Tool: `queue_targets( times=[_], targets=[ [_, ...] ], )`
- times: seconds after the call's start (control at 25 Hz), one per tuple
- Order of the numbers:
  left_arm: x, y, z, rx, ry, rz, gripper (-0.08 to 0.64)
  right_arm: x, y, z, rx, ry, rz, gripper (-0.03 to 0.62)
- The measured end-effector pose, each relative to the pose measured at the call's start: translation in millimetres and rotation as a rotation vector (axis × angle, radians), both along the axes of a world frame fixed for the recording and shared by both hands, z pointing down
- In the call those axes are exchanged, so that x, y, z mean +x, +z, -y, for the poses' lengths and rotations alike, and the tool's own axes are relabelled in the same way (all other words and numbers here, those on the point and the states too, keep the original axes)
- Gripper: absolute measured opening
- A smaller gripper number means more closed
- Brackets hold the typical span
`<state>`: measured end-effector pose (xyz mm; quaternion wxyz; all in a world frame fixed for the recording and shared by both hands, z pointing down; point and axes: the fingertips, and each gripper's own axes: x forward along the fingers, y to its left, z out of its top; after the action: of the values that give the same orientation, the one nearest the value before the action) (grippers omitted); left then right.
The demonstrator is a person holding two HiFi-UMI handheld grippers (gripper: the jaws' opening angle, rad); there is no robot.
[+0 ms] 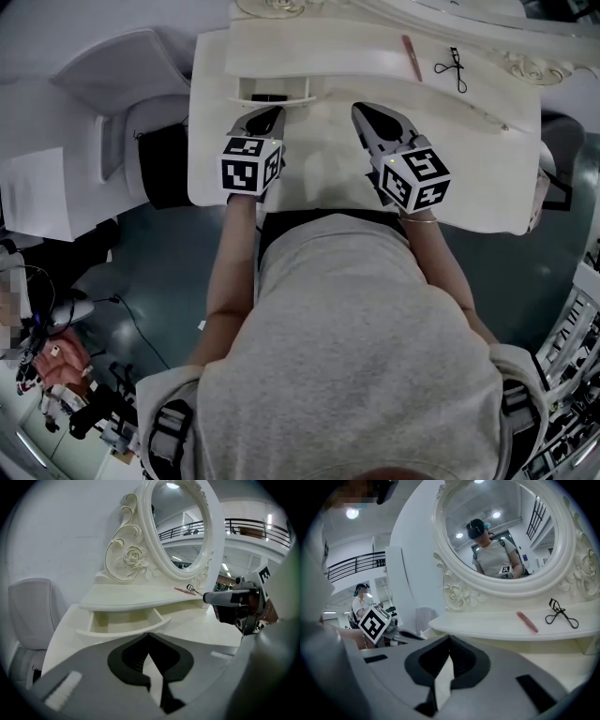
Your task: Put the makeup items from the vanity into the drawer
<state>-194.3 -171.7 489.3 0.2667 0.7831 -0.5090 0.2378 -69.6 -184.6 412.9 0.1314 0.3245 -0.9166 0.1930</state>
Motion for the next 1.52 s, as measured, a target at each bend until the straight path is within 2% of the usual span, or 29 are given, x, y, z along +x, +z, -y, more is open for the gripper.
queue_targets(
  times=[0.24,0.84,1.2,1.52],
  targets=[
    [4,-1,0,-0.001,0.011,-0.004,0.009,2,0,1,0.0,0.005,0.001,0.008],
    [23,-12,-8,0.034,0.046,-0.071,0.009,6,-3,-3,0.028,0.009,-0.02,0.008],
    [35,-20,-10,0.053,0.086,-0.092,0.009,5,-4,-10,0.025,-0.026,-0.019,0.008],
    [38,-22,-11,0.06,0.085,-0.099,0.009,7,-6,-12,0.034,-0.038,-0.021,0.008]
  ],
)
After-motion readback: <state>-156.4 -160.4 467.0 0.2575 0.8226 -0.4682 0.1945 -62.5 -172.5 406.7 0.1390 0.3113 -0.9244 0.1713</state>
